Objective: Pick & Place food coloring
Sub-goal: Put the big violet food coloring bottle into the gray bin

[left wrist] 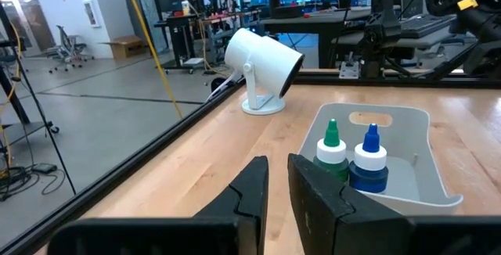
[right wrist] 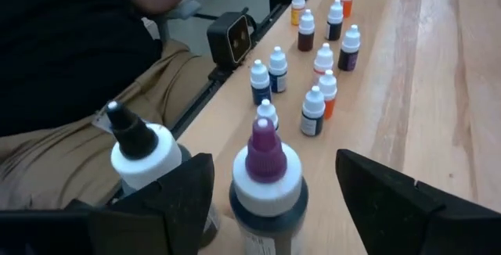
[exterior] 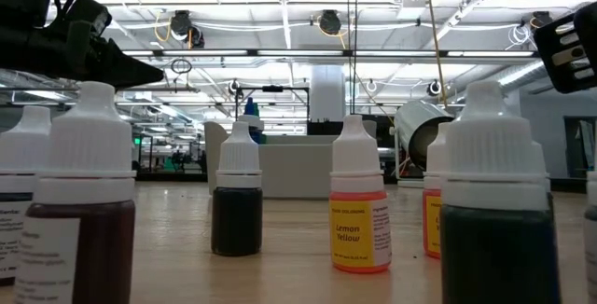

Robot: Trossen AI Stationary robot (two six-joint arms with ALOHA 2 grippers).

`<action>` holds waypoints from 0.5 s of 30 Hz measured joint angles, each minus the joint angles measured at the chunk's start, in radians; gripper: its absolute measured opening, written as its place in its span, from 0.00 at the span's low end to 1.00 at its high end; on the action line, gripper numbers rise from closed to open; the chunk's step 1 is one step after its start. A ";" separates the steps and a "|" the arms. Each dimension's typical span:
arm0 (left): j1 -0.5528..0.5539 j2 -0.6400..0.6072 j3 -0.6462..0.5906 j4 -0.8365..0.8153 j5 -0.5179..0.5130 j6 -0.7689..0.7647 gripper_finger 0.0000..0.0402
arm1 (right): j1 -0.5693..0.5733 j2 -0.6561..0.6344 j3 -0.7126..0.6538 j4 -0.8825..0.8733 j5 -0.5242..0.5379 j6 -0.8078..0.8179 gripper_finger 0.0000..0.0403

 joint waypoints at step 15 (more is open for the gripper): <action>0.000 0.000 0.000 -0.001 0.000 0.000 0.14 | 0.000 0.034 0.000 0.036 0.001 -0.013 0.50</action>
